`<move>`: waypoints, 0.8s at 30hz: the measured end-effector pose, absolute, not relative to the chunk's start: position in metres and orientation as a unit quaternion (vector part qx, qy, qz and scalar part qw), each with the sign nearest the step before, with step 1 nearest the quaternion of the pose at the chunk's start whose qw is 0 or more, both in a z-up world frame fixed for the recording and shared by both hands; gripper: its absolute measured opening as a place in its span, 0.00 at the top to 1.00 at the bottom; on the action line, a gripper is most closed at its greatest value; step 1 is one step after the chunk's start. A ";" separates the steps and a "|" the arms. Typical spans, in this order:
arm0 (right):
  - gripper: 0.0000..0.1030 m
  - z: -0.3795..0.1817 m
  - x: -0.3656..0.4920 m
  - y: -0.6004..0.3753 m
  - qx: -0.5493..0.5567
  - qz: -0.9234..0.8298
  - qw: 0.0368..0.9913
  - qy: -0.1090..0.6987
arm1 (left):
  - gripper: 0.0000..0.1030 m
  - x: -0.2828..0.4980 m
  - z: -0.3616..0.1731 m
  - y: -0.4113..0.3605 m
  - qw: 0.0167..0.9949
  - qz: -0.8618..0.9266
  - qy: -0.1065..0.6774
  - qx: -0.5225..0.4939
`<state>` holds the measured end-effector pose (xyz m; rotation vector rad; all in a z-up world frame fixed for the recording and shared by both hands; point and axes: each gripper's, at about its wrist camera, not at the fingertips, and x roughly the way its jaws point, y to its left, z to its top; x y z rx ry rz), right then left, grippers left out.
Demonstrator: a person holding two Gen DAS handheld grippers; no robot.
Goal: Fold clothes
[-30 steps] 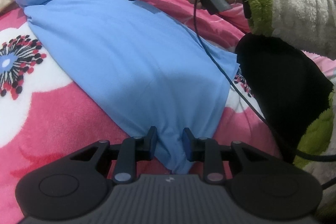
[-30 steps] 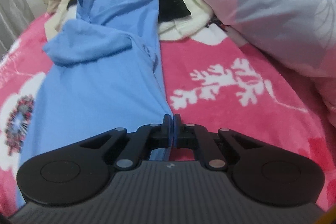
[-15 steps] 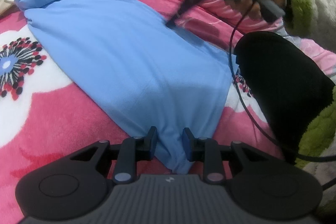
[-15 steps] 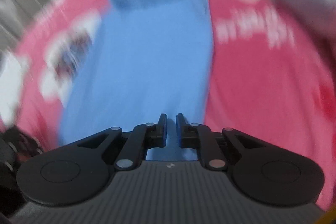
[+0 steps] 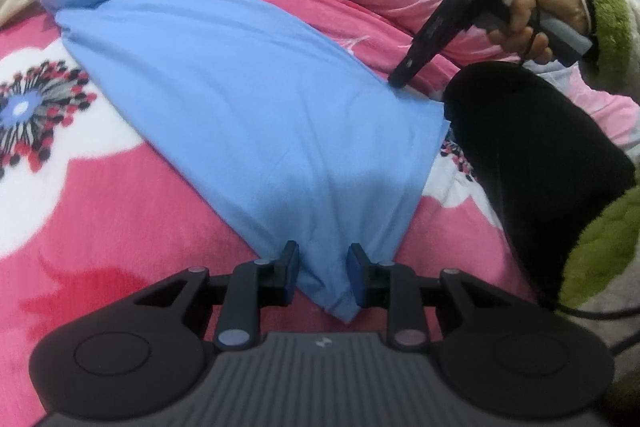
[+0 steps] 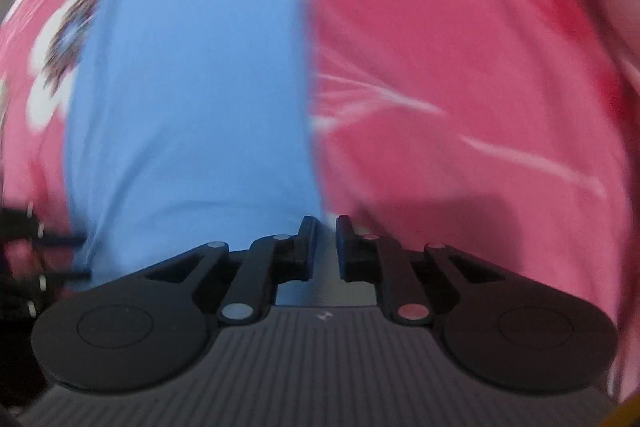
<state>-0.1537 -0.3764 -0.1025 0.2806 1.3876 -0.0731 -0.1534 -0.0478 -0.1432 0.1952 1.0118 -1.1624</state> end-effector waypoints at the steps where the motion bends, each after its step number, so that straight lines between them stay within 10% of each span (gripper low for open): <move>1: 0.86 -0.096 -0.158 -0.384 0.144 -0.051 0.760 0.632 | 0.72 -0.150 -0.141 -0.044 0.711 -0.521 0.465 0.077; 3: 0.85 -0.087 -0.166 -0.396 0.202 -0.048 0.760 0.616 | 0.70 -0.142 -0.137 -0.036 0.713 -0.510 0.479 0.049; 8: 0.44 -0.098 -0.169 -0.405 0.269 -0.029 0.752 0.601 | 0.69 -0.131 -0.136 -0.029 0.729 -0.482 0.486 0.034; 14: 0.42 -0.130 -0.169 -0.398 0.307 -0.007 0.712 0.632 | 0.70 -0.126 -0.154 -0.035 0.696 -0.475 0.538 -0.024; 18: 0.52 -0.129 -0.178 -0.386 0.274 0.017 0.695 0.664 | 0.90 -0.123 -0.166 -0.036 0.665 -0.466 0.582 -0.050; 24: 0.92 -0.127 -0.180 -0.365 0.205 0.040 0.689 0.694 | 0.97 -0.125 -0.157 -0.045 0.672 -0.456 0.584 -0.017</move>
